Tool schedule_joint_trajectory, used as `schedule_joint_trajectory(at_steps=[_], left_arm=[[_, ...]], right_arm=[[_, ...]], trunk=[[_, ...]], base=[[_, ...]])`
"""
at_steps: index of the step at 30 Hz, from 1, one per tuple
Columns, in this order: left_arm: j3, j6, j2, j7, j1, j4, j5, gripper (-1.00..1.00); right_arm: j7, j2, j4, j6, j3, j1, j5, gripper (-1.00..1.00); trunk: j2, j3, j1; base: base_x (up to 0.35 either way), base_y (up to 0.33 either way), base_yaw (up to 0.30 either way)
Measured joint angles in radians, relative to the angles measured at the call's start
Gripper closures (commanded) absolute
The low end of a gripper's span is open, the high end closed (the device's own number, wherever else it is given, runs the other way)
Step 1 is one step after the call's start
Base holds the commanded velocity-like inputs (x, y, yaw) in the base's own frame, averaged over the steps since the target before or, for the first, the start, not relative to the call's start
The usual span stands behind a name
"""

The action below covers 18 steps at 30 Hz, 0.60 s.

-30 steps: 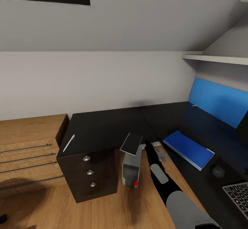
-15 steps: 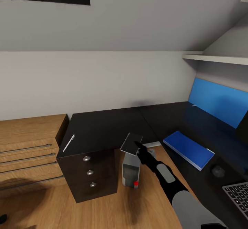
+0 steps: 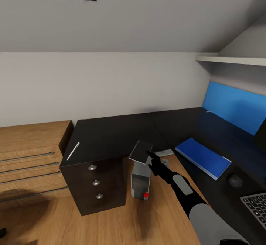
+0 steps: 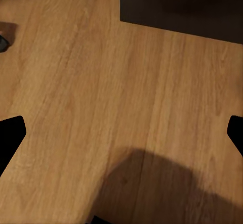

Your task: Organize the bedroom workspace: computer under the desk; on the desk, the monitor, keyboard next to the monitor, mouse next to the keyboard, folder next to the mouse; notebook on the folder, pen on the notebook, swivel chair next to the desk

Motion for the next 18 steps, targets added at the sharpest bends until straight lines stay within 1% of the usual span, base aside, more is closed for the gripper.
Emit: schedule_joint_trajectory(at_steps=[7,14,17,18], left_arm=[[0.0,0.001,0.0,0.0,0.0,0.001,-0.001,-1.0],[0.0,0.001,0.0,0.0,0.0,0.0,-0.001,-1.0],[0.0,0.001,0.0,0.0,0.0,0.0,-0.001,-1.0],[0.0,0.0,0.0,0.0,0.0,0.0,-0.001,-1.0]], right_arm=[[-0.023,0.0,-0.003,-0.006,-0.007,0.0,-0.005,-1.0],[-0.027,-0.001,-0.004,-0.021,-0.044,0.0,-0.011,-1.0],[-0.028,-0.001,-0.006,-0.038,-0.046,0.0,-0.002,-1.0],[-0.03,-0.001,-0.006,-0.055,-0.046,0.0,0.01,-1.0]], trunk=[[-0.049,-0.022,0.027],[-0.098,-0.044,0.054],[-0.119,-0.053,0.065],[-0.126,-0.056,0.069]], base=[[0.0,0.0,0.0],[0.0,0.0,0.0],[0.0,0.0,0.0],[0.0,0.0,0.0]])
